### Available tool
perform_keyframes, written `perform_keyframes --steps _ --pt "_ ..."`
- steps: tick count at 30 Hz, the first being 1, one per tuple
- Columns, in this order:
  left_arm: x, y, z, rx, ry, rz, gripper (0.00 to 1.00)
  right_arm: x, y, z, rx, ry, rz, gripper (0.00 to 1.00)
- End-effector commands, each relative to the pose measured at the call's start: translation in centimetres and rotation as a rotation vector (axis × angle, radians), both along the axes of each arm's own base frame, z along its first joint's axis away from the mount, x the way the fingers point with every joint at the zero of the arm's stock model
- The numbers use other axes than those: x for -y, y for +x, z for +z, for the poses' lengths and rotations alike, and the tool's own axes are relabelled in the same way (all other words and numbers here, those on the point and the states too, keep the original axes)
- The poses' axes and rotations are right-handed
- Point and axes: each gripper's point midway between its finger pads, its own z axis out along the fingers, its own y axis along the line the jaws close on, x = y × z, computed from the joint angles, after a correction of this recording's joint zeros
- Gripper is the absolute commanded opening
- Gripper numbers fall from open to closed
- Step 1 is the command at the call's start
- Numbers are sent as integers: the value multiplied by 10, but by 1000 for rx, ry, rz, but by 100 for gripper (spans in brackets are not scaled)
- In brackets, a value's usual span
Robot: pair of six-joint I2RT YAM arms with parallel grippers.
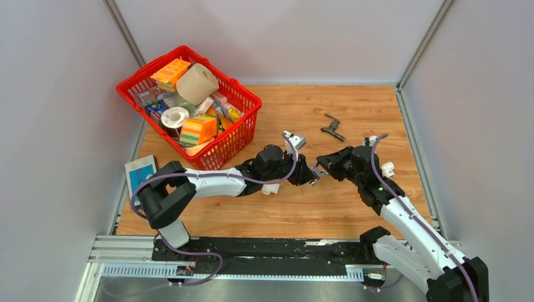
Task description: Install the water faucets
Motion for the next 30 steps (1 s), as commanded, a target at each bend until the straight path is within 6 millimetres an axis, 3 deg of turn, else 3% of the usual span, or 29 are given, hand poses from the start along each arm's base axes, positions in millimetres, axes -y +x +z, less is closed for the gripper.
perform_keyframes --steps 1,3,4,6,12,14,16,21,23,28,30 --pt "11 6 43 78 -106 -9 13 -12 0 12 27 69 30 0" --pt "10 5 44 77 -111 -7 20 -12 0 11 27 74 28 0" --pt "11 5 47 81 -121 -8 35 -12 0 11 27 74 28 0" --pt "10 4 49 85 -132 -12 47 -13 0 11 24 75 30 0" --pt "15 5 50 74 -143 -20 55 -15 0 13 29 76 37 0" --pt "17 6 50 75 -143 -19 54 -14 1 14 33 76 36 0" --pt "18 6 48 70 -138 -18 44 -15 0 14 31 78 40 0" --pt "13 5 46 64 -132 -18 5 -15 3 19 62 47 56 2" --pt "7 8 46 58 -132 -15 0 -15 6 23 98 -4 85 13" --pt "-23 23 53 11 -172 -21 0 -11 17 41 260 -224 198 70" --pt "-35 26 52 -8 -157 -38 0 -10 21 53 339 -312 247 84"
